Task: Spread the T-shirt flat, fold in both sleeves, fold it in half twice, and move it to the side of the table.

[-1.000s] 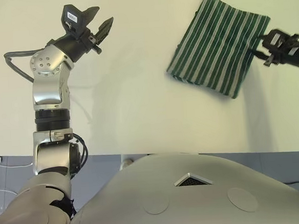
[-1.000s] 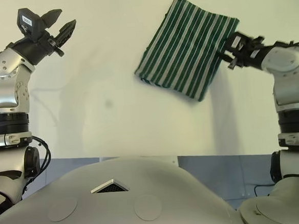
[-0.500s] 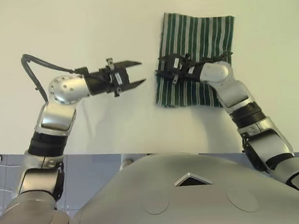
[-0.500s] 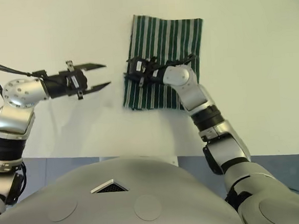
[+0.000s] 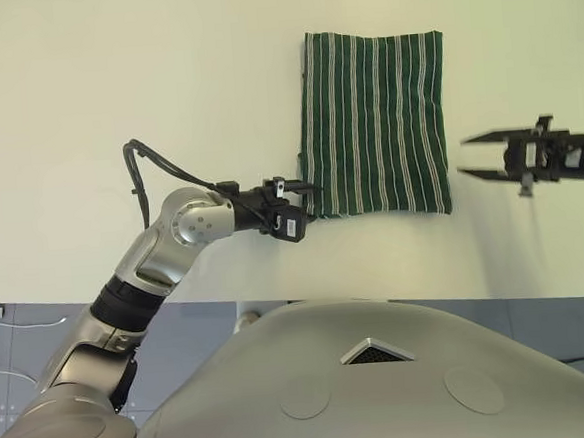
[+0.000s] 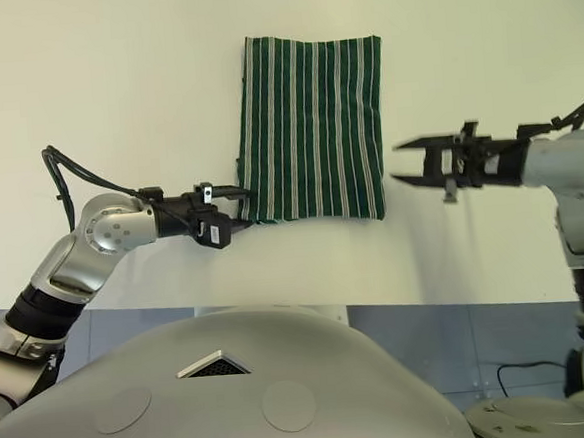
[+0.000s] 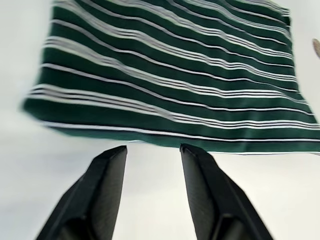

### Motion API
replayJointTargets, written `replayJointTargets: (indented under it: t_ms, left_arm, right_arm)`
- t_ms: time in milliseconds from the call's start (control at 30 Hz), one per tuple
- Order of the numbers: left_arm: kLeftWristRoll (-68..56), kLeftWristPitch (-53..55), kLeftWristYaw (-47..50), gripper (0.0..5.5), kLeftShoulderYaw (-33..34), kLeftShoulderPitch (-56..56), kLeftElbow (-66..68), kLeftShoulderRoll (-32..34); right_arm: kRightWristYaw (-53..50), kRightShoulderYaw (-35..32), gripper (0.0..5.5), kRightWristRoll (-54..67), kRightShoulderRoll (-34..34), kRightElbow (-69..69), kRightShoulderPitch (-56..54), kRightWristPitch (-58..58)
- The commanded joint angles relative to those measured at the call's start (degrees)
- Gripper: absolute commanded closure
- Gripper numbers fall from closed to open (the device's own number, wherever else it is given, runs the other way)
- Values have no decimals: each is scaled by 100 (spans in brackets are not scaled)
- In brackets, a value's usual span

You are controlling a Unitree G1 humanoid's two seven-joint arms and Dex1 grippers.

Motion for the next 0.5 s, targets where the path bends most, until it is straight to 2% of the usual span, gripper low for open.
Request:
replayJointTargets:
  t_ms: [33, 100, 200, 367, 500]
  left_arm:
    - [344, 44, -71, 319, -166, -112, 371, 75]
    - [280, 0, -152, 319, -221, -191, 472, 72]
    - [144, -100, -255, 365, -299, -268, 595, 71]
    - [31, -250, -461, 458, -507, -390, 805, 38]
    - [157, -364, -477, 539, -659, -632, 1196, -55]
  right_arm:
    - [-59, 211, 352, -424, -55, 13, 347, -1091]
    - [-279, 379, 352, -696, 76, 5, 304, -1535]
    - [-688, 581, 352, -1117, 263, 130, 72, -2060]
    - [-1125, 788, 352, -1630, 270, 484, -30, -2224]
    - [-1227, 917, 352, -1501, 292, 682, -285, -2141]
